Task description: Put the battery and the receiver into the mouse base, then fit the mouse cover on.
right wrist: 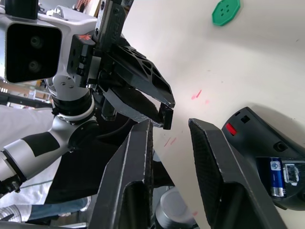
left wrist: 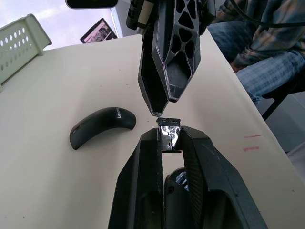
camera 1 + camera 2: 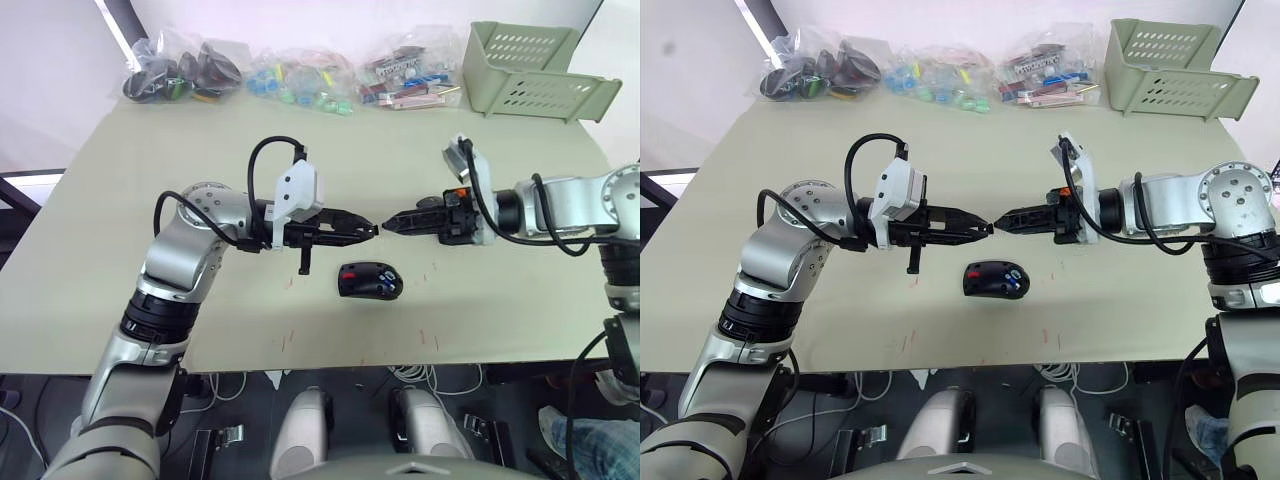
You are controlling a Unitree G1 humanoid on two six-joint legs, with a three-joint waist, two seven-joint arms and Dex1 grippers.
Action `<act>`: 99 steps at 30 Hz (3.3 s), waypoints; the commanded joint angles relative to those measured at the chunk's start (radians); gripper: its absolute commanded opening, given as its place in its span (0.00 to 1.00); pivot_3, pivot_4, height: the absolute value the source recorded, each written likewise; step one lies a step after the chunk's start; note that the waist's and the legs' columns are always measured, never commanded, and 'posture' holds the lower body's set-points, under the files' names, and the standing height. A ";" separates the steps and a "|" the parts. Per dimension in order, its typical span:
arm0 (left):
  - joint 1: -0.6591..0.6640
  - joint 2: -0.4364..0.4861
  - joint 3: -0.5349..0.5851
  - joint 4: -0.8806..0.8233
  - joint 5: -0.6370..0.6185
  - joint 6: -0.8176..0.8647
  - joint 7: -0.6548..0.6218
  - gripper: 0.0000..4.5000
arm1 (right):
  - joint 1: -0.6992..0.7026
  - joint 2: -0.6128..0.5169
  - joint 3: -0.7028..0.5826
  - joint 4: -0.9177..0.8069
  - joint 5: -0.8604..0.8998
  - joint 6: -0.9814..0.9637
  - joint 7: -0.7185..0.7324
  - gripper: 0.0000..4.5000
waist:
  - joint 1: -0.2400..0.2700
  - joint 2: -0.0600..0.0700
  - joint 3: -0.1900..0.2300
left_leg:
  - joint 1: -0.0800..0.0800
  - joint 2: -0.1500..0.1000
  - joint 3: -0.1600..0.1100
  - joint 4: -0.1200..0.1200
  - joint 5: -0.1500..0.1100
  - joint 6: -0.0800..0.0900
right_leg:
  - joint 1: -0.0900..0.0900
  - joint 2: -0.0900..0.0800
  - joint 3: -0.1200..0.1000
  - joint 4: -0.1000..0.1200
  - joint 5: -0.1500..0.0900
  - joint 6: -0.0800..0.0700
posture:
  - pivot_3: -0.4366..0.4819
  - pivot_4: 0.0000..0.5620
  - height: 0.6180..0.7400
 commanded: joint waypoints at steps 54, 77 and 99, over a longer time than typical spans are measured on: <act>0.032 -0.013 0.002 -0.060 -0.005 -0.013 0.003 0.25 | -0.038 0.029 0.022 -0.024 0.033 0.013 -0.014 0.00 | -0.001 0.000 0.000 | -0.002 0.000 0.000 0.000 0.000 0.000 | -0.003 0.000 0.000 0.000 0.000 0.000 | 0.48 0.27 1.00; 0.217 0.043 -0.046 0.058 0.109 -0.123 -0.013 0.99 | -0.466 -0.090 0.337 -0.140 -0.265 0.217 0.072 0.00 | -0.002 0.007 0.004 | -0.016 0.001 0.004 0.001 0.000 0.000 | -0.021 -0.001 0.003 0.006 0.001 -0.001 | 0.48 0.27 1.00; -0.006 -0.110 -0.210 0.364 0.271 -0.267 -0.085 0.99 | -0.603 -0.068 0.543 -0.092 -0.494 0.217 0.350 0.00 | -0.001 0.007 0.004 | -0.017 -0.001 0.005 0.002 0.000 0.000 | -0.024 -0.001 0.003 0.013 0.000 -0.001 | 0.48 0.27 1.00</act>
